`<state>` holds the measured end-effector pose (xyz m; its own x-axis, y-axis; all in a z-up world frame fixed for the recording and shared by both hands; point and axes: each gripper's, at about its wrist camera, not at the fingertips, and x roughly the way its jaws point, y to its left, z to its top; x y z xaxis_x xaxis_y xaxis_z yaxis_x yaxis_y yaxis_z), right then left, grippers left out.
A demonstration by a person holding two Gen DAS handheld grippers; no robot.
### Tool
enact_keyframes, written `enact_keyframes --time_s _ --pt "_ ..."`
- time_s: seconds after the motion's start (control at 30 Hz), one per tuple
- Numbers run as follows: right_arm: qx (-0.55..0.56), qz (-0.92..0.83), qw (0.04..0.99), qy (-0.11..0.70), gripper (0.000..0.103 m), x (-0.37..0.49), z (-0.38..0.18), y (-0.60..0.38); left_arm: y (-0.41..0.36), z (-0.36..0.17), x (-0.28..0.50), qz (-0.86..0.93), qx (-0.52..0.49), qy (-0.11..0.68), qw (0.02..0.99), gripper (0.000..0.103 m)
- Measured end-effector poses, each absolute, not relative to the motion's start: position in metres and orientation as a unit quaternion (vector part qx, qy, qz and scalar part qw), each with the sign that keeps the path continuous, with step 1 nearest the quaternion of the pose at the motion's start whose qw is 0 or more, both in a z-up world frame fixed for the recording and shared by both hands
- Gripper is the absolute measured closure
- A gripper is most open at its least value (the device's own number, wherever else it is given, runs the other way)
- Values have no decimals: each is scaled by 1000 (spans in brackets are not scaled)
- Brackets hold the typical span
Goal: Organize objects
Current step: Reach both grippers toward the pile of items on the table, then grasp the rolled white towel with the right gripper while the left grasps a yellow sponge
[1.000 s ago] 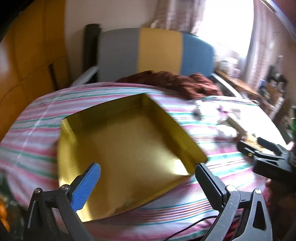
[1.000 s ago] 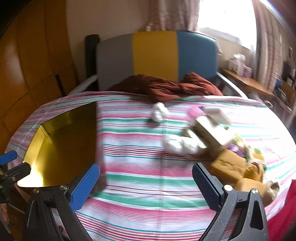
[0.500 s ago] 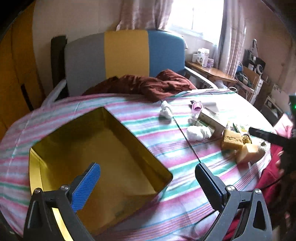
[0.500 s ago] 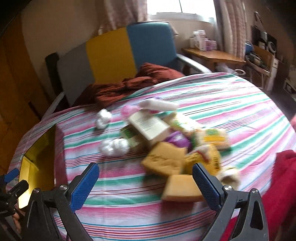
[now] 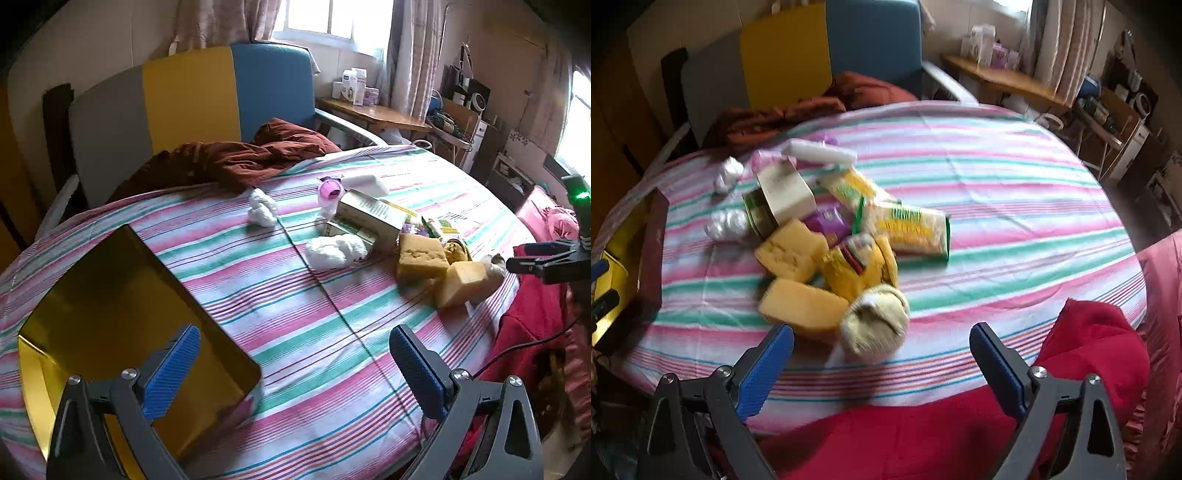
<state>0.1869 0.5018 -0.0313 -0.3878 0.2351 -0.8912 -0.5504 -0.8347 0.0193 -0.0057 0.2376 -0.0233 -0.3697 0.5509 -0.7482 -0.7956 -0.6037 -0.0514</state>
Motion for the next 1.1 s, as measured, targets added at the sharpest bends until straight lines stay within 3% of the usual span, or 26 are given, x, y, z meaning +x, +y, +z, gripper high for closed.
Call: enact_keyframes --time_s 0.17,0.37,0.4,0.57,0.9,1.1 --pt "-522 809 217 159 12 176 -41 505 249 -29 -4 799 -395 158 424 0" --pt "-553 795 190 163 41 164 -60 509 268 -35 7 766 -403 164 474 2" --pt "-555 794 188 160 54 163 -64 508 273 -35 10 760 -400 166 485 2" --pt "-548 799 189 159 56 172 -63 506 298 -35 26 735 -382 181 529 7" --pt "-490 813 242 199 56 202 -46 515 367 -54 55 678 -380 221 588 34" --pt "-470 819 248 219 56 216 -40 520 402 -73 72 661 -372 240 605 34"
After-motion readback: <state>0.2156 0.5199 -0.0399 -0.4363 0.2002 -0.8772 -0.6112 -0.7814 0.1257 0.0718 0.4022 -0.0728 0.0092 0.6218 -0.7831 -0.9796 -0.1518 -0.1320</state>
